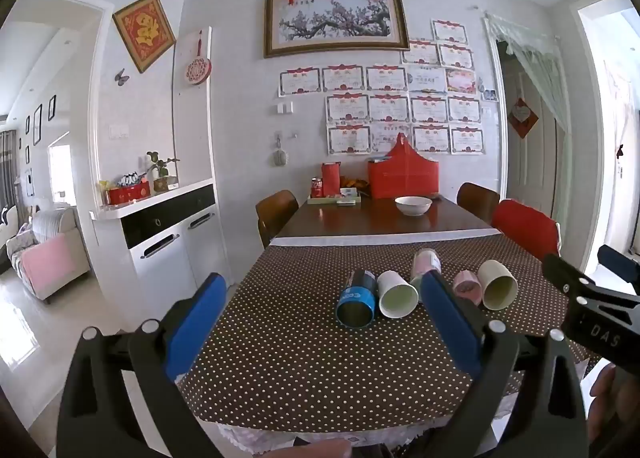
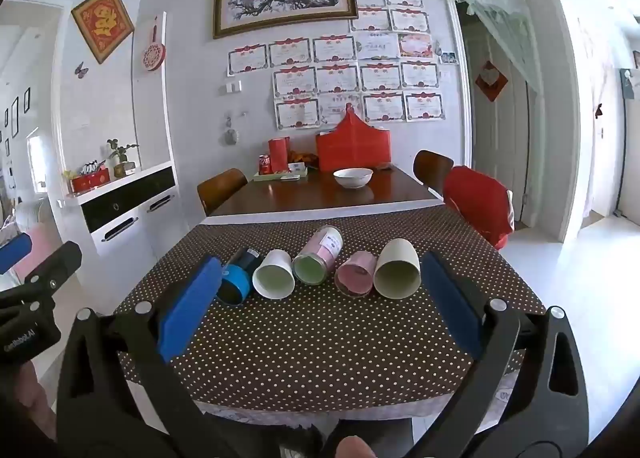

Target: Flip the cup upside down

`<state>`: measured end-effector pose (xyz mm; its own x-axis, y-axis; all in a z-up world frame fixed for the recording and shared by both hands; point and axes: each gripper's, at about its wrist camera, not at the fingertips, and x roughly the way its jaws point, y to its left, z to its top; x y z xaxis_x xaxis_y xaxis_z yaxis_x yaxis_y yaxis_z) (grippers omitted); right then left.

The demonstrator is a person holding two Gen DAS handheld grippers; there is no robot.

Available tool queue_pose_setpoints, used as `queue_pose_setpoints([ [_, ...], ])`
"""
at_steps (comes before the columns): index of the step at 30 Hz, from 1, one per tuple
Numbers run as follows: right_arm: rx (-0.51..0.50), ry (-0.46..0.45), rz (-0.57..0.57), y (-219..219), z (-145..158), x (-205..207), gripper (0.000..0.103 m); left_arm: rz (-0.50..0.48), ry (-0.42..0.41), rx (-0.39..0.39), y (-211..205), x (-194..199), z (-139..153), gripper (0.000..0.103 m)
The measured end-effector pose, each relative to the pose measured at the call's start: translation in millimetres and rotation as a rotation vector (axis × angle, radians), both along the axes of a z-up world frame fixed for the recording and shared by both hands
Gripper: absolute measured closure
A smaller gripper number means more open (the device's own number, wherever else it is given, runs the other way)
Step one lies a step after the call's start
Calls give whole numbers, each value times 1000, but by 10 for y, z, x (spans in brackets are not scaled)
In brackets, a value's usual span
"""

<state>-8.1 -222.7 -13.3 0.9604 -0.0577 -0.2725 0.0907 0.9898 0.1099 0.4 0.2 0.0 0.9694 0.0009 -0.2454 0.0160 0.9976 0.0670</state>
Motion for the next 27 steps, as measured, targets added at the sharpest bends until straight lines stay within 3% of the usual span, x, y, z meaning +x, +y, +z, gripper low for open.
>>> queue_pose_setpoints([
  [27,-1,0,2,4,-8,1,6,-2,-3,3,-1,-5,-1,7],
])
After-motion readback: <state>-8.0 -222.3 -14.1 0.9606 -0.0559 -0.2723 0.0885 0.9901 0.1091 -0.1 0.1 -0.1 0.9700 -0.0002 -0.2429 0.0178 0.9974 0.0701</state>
